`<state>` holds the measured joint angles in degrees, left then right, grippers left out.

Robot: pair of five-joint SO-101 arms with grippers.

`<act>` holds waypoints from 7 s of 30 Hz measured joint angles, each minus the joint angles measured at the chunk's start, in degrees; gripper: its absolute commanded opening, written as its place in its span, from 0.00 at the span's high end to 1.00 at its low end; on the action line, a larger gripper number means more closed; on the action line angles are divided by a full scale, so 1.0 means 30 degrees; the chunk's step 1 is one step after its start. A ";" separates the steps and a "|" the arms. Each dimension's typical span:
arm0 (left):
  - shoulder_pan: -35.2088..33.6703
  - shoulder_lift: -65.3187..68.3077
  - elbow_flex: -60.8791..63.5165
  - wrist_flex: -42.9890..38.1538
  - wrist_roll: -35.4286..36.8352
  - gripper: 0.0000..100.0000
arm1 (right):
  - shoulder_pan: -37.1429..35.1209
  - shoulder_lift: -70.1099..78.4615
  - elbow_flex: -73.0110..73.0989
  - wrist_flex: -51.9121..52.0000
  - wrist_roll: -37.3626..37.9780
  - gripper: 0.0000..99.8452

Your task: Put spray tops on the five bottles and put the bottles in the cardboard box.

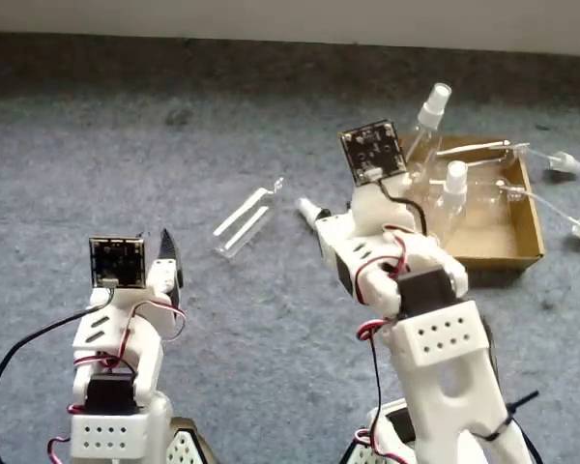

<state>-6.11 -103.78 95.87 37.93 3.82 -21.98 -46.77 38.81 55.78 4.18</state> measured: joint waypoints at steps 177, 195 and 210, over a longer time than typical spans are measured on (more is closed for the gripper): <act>-0.1729 0.0029 0.0000 -0.0674 0.0000 0.94 | 0.3429 2.5289 -2.7487 1.4828 0.3692 0.93; -0.1729 0.0029 0.0000 -0.0674 0.0000 0.94 | 0.1993 1.4593 -1.6322 1.3568 0.3692 0.93; -0.1729 0.0029 0.0000 -0.0674 0.0000 0.94 | 0.1993 1.4183 -0.5392 0.4747 0.6007 0.93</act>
<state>-11.30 -103.69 95.87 35.91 3.82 -16.00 -4.22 22.64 70.02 22.20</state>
